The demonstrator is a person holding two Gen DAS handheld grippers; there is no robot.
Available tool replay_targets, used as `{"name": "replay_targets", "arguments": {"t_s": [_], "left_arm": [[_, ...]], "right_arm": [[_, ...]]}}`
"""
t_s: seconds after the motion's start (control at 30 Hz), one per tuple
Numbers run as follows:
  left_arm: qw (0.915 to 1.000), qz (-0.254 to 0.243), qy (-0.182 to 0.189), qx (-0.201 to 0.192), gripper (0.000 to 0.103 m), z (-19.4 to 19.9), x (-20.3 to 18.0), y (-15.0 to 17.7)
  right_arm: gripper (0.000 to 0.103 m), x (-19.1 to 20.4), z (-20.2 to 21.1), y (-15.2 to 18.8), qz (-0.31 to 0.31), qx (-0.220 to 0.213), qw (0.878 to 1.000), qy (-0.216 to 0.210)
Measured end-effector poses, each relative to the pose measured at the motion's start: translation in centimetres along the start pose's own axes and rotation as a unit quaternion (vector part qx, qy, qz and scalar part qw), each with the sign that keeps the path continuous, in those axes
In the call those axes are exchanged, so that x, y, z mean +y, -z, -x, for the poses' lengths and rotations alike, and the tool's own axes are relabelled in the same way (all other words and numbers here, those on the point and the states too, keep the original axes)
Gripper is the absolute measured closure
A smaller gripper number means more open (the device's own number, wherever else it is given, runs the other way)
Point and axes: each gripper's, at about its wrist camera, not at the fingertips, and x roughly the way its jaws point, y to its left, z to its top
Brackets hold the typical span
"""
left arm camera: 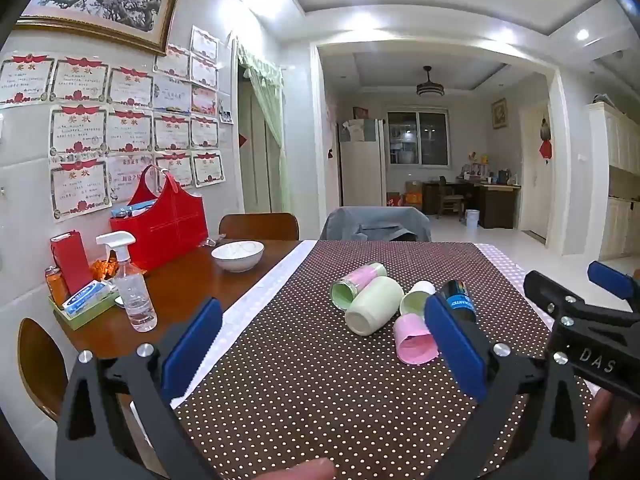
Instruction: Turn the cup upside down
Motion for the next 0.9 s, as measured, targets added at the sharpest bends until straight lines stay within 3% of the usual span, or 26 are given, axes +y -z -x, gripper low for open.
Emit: {"name": "replay_targets", "arguments": {"t_s": [0.5,0.9], "left_arm": [[0.9997,-0.019,-0.011,-0.004,0.004,-0.52,-0.49,0.62],[0.9996,0.002,-0.003,-0.028,0.004,-0.21,0.32,0.26]], "right_arm": [[0.006,0.05,-0.15,-0.08,0.002,0.003,1.0,0.007],[0.006,0.22,-0.27,-0.18,0.004,0.007,1.0,0.008]]}}
